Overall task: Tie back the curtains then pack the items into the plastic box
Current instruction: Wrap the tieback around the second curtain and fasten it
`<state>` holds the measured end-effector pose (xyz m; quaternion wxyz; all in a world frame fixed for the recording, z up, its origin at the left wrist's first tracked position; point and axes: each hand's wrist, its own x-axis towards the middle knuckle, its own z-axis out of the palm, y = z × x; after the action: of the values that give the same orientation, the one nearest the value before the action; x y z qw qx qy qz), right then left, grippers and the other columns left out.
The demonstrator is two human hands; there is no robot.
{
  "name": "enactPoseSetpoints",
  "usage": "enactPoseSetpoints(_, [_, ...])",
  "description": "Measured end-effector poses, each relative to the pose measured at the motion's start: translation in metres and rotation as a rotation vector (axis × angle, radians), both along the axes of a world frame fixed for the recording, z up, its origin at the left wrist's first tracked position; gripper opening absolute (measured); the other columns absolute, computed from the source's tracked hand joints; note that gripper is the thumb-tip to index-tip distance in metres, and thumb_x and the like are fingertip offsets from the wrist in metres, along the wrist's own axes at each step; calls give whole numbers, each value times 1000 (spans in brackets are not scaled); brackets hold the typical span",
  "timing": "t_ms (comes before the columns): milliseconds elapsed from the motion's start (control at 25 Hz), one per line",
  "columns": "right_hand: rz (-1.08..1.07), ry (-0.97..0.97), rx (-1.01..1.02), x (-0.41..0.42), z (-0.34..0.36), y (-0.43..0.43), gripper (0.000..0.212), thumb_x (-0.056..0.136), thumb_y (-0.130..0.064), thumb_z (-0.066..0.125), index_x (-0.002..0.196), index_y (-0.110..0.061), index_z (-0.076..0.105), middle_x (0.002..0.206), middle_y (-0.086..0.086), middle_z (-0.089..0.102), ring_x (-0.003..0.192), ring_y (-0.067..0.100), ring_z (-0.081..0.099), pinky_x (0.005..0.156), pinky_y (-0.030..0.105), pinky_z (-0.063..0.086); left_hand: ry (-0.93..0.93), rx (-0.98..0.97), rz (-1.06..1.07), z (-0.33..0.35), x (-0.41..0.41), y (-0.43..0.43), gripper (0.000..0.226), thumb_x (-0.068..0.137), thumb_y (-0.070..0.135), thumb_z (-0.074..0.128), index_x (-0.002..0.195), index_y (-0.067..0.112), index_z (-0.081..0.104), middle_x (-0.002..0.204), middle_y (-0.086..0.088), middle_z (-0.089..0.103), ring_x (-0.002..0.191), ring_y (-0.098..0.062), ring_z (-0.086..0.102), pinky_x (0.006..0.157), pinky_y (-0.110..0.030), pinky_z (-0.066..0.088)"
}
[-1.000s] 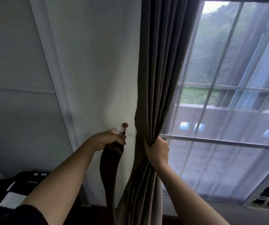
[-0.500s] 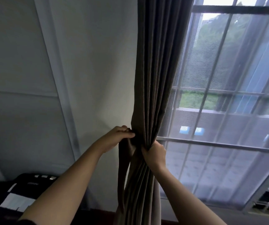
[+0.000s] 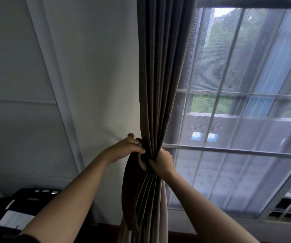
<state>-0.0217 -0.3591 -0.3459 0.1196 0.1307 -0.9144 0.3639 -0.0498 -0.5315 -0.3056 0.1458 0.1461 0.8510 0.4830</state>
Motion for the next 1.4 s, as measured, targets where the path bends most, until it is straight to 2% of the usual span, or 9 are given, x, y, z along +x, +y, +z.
enactPoseSetpoints(320, [272, -353, -181, -8, 27, 12, 40, 94, -41, 45, 126, -21, 56, 122, 0, 59, 117, 16, 53, 103, 34, 41, 36, 30, -7, 2, 11, 8, 7, 66, 12, 44, 63, 9, 49, 68, 4, 44, 65, -6, 42, 63, -17, 35])
enactPoseSetpoints(480, [302, -452, -256, -6, 38, 9, 45, 94, -44, 42, 134, -25, 49, 135, 0, 52, 126, 14, 47, 112, 34, 32, 246, -54, -95, -22, 12, 7, 29, 85, -14, 42, 100, -2, 64, 116, -3, 50, 104, -1, 51, 85, -1, 37])
enactPoseSetpoints(600, [315, -524, -296, -8, 44, 8, 25, 96, -38, 41, 118, -35, 53, 129, -2, 56, 118, 11, 53, 108, 29, 36, 312, -27, -108, -22, 19, 11, 27, 85, -9, 53, 88, 15, 64, 108, 9, 49, 95, 17, 49, 84, -8, 41])
enactPoseSetpoints(760, [370, -578, -230, -5, 62, 11, 18, 101, -25, 34, 112, -31, 48, 100, -13, 61, 81, -11, 60, 74, 4, 44, 427, 99, -39, -32, 30, 23, 24, 74, 13, 71, 98, 11, 68, 101, 10, 57, 97, 10, 55, 83, -10, 46])
enactPoseSetpoints(920, [418, -583, -99, -5, 77, 7, 44, 101, -33, 32, 141, -15, 36, 124, -9, 44, 117, 4, 42, 108, 21, 30, 421, 236, 287, -39, 35, 47, 51, 72, 18, 78, 112, 24, 47, 96, 16, 59, 89, 1, 61, 78, -11, 52])
enactPoseSetpoints(1000, [429, -583, -83, -8, 80, 7, 46, 100, -37, 36, 140, -15, 38, 125, -8, 44, 119, 6, 42, 109, 23, 28, 352, 297, 411, -37, 37, 58, 65, 71, 15, 80, 115, 23, 33, 95, 15, 57, 83, -1, 61, 70, -10, 51])
enactPoseSetpoints(1120, [409, -585, -76, -14, 80, 11, 26, 94, -41, 44, 110, -26, 59, 116, -1, 59, 108, 13, 56, 100, 25, 41, 337, 375, 500, -40, 35, 68, 81, 68, 19, 83, 126, 20, 26, 97, 9, 60, 81, -7, 64, 66, -9, 51])
enactPoseSetpoints(1280, [363, -584, -104, -11, 76, 13, 7, 60, -18, 46, 63, -12, 48, 65, 2, 47, 59, 14, 43, 52, 18, 36, 376, 349, 648, -43, 33, 77, 75, 62, 30, 83, 123, 20, 40, 90, 10, 64, 75, -4, 65, 61, -8, 49])
enactPoseSetpoints(1400, [307, -521, -33, -9, 81, 14, 14, 47, -15, 41, 59, -20, 35, 85, 3, 38, 84, 20, 34, 69, 25, 31, 415, 347, 668, -41, 31, 80, 56, 63, 27, 81, 109, 23, 48, 84, 12, 63, 74, -5, 64, 59, -8, 48])
